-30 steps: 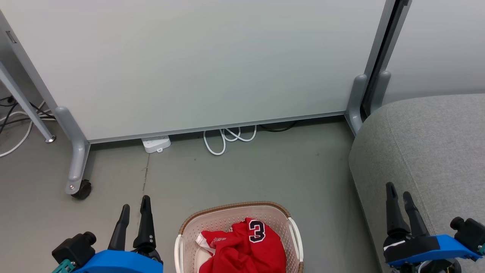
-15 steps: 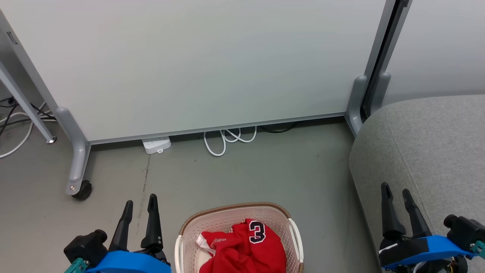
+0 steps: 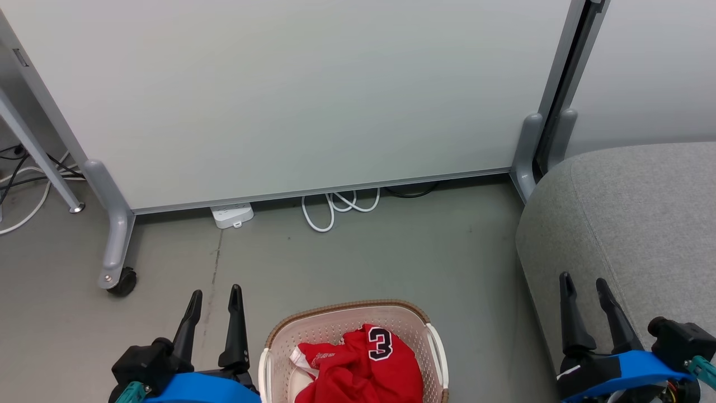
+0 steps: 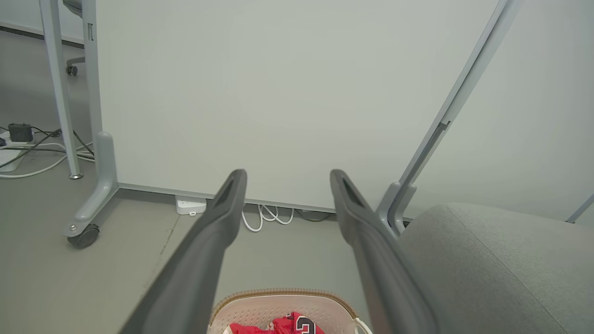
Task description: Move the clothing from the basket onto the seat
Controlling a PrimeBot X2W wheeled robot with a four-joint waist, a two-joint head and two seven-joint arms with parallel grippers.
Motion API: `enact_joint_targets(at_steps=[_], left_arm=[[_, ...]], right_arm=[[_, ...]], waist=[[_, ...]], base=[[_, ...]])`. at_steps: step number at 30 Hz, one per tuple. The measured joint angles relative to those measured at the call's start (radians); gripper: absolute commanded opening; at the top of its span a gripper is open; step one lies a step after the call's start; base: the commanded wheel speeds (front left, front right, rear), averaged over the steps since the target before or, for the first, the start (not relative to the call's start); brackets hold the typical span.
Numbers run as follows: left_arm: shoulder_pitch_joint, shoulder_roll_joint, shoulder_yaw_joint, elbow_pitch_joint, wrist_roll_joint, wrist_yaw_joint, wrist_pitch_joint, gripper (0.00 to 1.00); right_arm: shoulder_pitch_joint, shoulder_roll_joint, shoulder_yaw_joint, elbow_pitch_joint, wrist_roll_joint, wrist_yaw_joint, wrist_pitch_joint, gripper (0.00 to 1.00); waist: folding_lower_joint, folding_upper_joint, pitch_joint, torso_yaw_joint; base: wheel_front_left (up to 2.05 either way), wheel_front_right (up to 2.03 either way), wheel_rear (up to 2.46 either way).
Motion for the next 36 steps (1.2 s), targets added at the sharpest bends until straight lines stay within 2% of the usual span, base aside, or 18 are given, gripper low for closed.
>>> enact_joint_targets(at_steps=[36], left_arm=[[-0.005, 0.003, -0.043, 0.005, 0.188, 0.032, -0.066, 1.00]], right_arm=[[0.005, -0.002, 0.005, -0.025, -0.255, 0.001, -0.034, 1.00]], waist=[[0.0000, 0.0000, -0.002, 0.004]], base=[[0.00, 0.00, 0.00]])
